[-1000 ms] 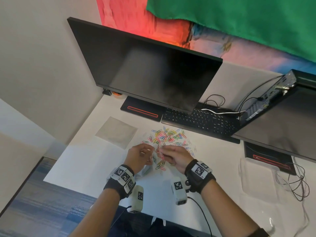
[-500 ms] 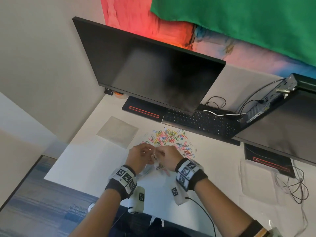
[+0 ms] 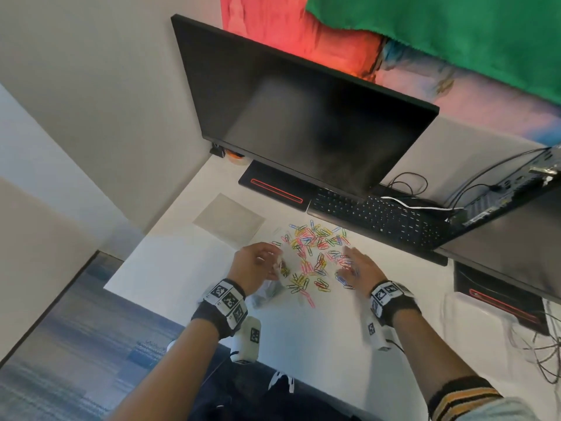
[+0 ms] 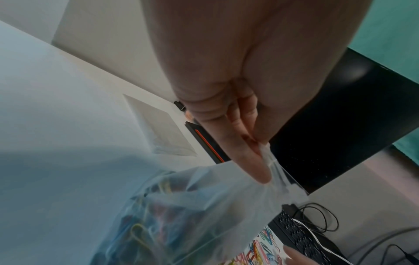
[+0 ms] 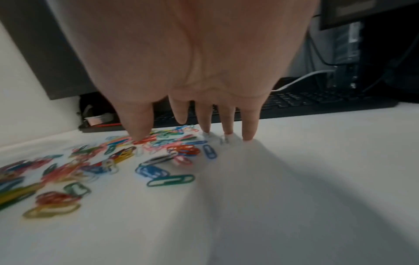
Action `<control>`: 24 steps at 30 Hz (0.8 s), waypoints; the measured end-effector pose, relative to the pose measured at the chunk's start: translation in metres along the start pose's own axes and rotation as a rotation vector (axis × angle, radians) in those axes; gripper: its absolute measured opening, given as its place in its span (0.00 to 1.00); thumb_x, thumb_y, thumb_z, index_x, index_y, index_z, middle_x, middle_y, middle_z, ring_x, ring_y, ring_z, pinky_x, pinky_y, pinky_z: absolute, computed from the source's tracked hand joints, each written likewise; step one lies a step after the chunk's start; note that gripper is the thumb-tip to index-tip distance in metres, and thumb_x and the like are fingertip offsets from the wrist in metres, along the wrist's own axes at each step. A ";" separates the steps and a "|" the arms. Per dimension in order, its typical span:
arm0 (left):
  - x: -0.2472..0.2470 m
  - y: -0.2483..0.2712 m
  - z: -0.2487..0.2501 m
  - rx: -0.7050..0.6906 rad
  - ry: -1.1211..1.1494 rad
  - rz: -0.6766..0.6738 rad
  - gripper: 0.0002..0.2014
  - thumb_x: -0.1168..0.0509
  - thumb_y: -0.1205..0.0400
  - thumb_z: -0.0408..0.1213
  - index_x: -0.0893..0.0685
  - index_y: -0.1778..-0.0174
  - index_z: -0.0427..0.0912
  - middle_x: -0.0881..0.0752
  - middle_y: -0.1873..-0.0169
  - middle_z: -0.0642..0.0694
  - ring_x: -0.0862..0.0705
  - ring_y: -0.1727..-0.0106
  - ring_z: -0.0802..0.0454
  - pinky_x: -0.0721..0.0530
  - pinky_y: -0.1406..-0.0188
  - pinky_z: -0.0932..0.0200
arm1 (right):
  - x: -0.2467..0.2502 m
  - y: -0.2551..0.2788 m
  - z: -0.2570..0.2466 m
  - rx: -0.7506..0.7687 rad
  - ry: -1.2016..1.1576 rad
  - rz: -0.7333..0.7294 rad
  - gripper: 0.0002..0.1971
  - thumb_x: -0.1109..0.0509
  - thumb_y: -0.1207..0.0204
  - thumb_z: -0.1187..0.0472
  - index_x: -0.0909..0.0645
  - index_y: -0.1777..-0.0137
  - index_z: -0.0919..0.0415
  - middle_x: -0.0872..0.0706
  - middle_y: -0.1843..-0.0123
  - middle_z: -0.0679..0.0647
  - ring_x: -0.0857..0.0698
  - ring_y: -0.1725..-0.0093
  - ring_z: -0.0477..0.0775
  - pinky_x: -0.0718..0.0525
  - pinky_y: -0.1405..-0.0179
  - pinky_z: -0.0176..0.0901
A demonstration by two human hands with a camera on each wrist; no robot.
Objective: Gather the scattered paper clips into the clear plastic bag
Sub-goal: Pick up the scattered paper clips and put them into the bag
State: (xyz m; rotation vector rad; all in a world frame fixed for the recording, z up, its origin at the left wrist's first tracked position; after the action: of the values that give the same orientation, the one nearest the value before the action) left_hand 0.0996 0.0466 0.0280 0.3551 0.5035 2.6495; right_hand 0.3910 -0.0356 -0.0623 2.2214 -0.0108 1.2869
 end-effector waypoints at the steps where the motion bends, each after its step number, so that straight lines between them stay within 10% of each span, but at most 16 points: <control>1: -0.001 0.001 0.002 0.002 0.009 -0.006 0.12 0.38 0.17 0.21 0.11 0.54 0.40 0.14 0.66 0.42 0.13 0.68 0.50 0.08 0.63 0.56 | -0.005 0.000 -0.004 0.006 0.025 -0.026 0.38 0.36 0.22 0.38 0.49 0.16 0.41 0.51 0.13 0.47 0.48 0.15 0.57 0.46 0.17 0.60; 5: -0.006 0.001 0.006 0.006 0.044 -0.024 0.11 0.38 0.17 0.20 0.12 0.52 0.35 0.15 0.69 0.43 0.16 0.70 0.51 0.09 0.67 0.58 | -0.024 0.003 -0.023 0.110 0.337 -0.094 0.39 0.33 0.21 0.51 0.50 0.15 0.45 0.51 0.13 0.55 0.41 0.17 0.65 0.36 0.20 0.59; 10: -0.014 0.004 0.009 -0.004 0.069 -0.049 0.12 0.39 0.19 0.15 0.13 0.49 0.30 0.17 0.71 0.43 0.16 0.77 0.58 0.12 0.72 0.62 | -0.021 0.013 -0.049 0.218 0.527 0.101 0.22 0.41 0.22 0.74 0.25 0.29 0.62 0.21 0.36 0.61 0.18 0.42 0.60 0.19 0.47 0.44; 14: -0.016 0.005 0.004 0.003 -0.029 -0.028 0.09 0.37 0.17 0.21 0.12 0.49 0.33 0.15 0.67 0.43 0.14 0.74 0.56 0.09 0.66 0.57 | -0.028 0.015 -0.052 0.248 0.608 0.102 0.17 0.41 0.20 0.74 0.18 0.36 0.64 0.16 0.39 0.60 0.16 0.42 0.58 0.17 0.40 0.44; 18: -0.017 0.002 0.002 -0.001 -0.102 -0.024 0.09 0.37 0.16 0.27 0.11 0.51 0.40 0.14 0.66 0.44 0.12 0.68 0.49 0.07 0.57 0.46 | -0.010 0.014 -0.045 0.148 0.304 0.168 0.17 0.37 0.20 0.70 0.14 0.37 0.58 0.13 0.39 0.57 0.14 0.43 0.56 0.17 0.38 0.40; 24: -0.022 0.000 0.002 -0.015 -0.132 -0.035 0.10 0.37 0.16 0.26 0.11 0.51 0.40 0.13 0.67 0.44 0.10 0.65 0.45 0.07 0.56 0.45 | 0.026 0.036 -0.021 -0.201 -0.758 0.274 0.02 0.22 0.29 0.65 0.08 0.59 0.59 0.07 0.57 0.60 0.09 0.63 0.52 0.14 0.54 0.30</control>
State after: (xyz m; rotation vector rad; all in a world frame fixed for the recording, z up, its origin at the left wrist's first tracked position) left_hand 0.1191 0.0374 0.0261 0.5088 0.4435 2.5740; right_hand 0.3789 -0.0487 -0.0167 2.4413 -0.7138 0.4622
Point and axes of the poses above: each hand's wrist, its own y-axis away from the middle knuckle, its own x-axis out of the back of the hand, z = x × y, the point moved 7 cm from there along -y, towards the middle knuckle
